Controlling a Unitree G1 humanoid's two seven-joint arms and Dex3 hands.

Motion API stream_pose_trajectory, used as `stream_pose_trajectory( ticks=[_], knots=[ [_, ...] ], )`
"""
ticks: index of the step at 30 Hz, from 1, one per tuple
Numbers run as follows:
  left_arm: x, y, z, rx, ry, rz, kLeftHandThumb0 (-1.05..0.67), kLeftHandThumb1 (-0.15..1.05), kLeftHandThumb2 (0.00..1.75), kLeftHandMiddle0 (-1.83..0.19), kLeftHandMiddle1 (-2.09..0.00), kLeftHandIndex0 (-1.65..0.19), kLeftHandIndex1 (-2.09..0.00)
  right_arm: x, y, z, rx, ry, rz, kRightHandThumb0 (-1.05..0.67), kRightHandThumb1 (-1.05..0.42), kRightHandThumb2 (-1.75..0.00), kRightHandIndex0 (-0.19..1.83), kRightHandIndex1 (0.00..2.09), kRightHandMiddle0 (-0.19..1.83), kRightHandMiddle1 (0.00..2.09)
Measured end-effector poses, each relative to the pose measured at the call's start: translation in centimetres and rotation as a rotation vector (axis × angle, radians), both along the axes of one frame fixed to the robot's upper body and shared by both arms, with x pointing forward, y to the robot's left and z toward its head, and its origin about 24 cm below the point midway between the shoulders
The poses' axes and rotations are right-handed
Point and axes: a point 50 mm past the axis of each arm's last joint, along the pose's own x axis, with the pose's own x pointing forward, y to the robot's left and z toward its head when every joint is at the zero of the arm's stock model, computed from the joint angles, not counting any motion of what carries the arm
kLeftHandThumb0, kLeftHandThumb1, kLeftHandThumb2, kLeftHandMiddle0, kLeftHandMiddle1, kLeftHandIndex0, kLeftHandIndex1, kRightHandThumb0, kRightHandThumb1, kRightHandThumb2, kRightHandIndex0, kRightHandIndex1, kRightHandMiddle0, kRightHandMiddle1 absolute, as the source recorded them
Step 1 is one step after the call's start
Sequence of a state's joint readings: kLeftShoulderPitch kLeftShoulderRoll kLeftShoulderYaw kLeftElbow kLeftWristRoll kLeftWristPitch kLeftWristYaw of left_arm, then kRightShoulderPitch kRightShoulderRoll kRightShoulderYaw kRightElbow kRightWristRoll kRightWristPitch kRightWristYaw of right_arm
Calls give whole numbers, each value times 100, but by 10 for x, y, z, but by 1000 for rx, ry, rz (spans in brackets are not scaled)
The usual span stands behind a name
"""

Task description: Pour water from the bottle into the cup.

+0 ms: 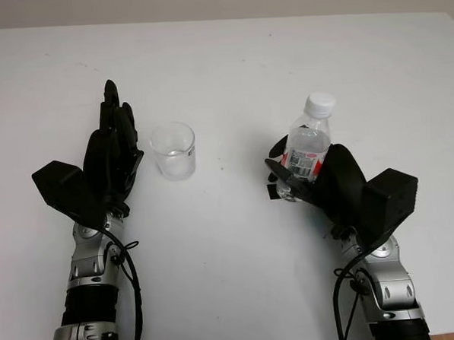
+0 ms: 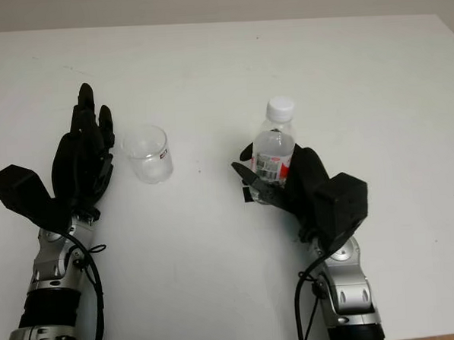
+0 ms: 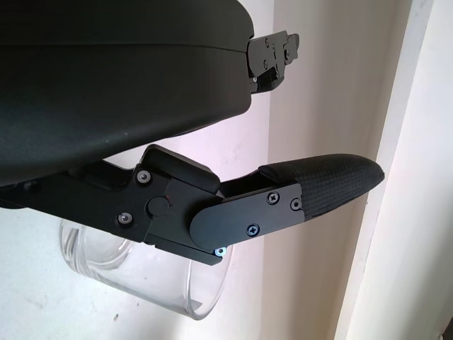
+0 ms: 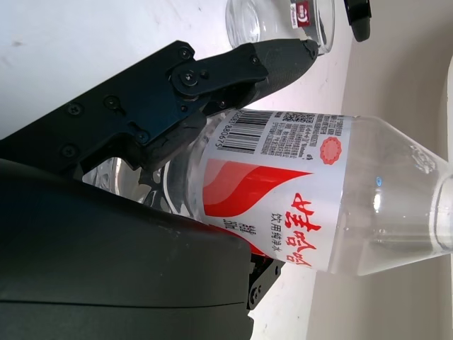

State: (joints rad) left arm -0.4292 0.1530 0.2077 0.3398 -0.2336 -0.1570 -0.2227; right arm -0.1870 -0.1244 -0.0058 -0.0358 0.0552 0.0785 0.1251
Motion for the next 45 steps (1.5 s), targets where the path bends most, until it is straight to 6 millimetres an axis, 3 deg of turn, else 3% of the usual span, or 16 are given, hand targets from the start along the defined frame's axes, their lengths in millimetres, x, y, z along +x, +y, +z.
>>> stream_pose_trajectory(
  ticks=[10, 21, 22, 23, 25, 26, 28, 29, 32, 33, 35, 38, 45],
  knots=[
    [0, 0, 0, -2, 8, 6, -83, 105, 70, 19, 0, 19, 0, 8, 3, 1, -21, -12, 16, -45, -105, -40, 134, 209, 101, 209],
    [0, 0, 0, -2, 6, 5, -83, 105, 70, 19, 0, 19, 0, 9, 2, -2, 19, 37, 43, -45, -105, -37, 126, 209, 94, 209],
    [0, 0, 0, -2, 6, 6, -82, 105, 70, 19, 0, 19, 0, 9, 2, -2, 19, 37, 46, -46, -105, -37, 119, 209, 90, 209],
    [0, 0, 0, -1, 6, 6, -82, 105, 70, 19, 0, 19, 0, 9, 2, -2, 10, 37, 47, -51, -105, -32, 92, 209, 70, 209],
    [0, 1, 1, -1, 6, 6, -82, 105, 71, 19, 0, 19, 0, 9, 3, -3, -14, 36, 48, -55, -105, -27, 62, 208, 43, 208],
    [0, 1, 1, 0, 6, 6, -81, 105, 71, 19, 0, 19, 0, 9, 3, -2, -20, 36, 49, -58, -105, -21, 38, 189, 22, 194],
    [0, 1, 1, 1, 5, 5, -81, 105, 71, 19, 0, 19, 0, 8, 3, -3, -18, 38, 65, -60, -105, -15, 19, 151, 9, 164],
    [0, 2, 1, 2, 4, 5, -81, 105, 71, 19, 0, 19, 0, 7, 3, -3, -18, 36, 79, -64, -105, -11, 8, 117, 0, 140],
    [0, 2, 1, 2, 3, 7, -81, 105, 71, 19, 0, 19, 0, 5, 2, -4, -46, 30, 129, -69, -103, -6, 5, 39, -6, 80],
    [0, 3, 1, 1, 2, 7, -81, 105, 71, 19, 0, 19, 0, 4, 1, -4, -54, 32, 147, -70, -101, -6, 2, 25, -6, 63],
    [0, 3, 1, 2, 3, 8, -81, 105, 70, 19, 0, 19, 0, 2, 0, -5, -60, 36, 175, -71, -98, -5, -3, 10, -6, 43],
    [-1, 3, 2, 3, -2, 8, -81, 105, 71, 19, 0, 19, 0, -1, 1, -7, -67, 41, 195, -72, -97, -5, -7, 5, -7, 32],
    [-1, 4, 4, 10, -9, 7, -81, 105, 71, 19, 0, 19, 0, -4, 0, -8, -86, 44, 198, -74, -95, -5, -11, 4, -8, 21]
  ],
)
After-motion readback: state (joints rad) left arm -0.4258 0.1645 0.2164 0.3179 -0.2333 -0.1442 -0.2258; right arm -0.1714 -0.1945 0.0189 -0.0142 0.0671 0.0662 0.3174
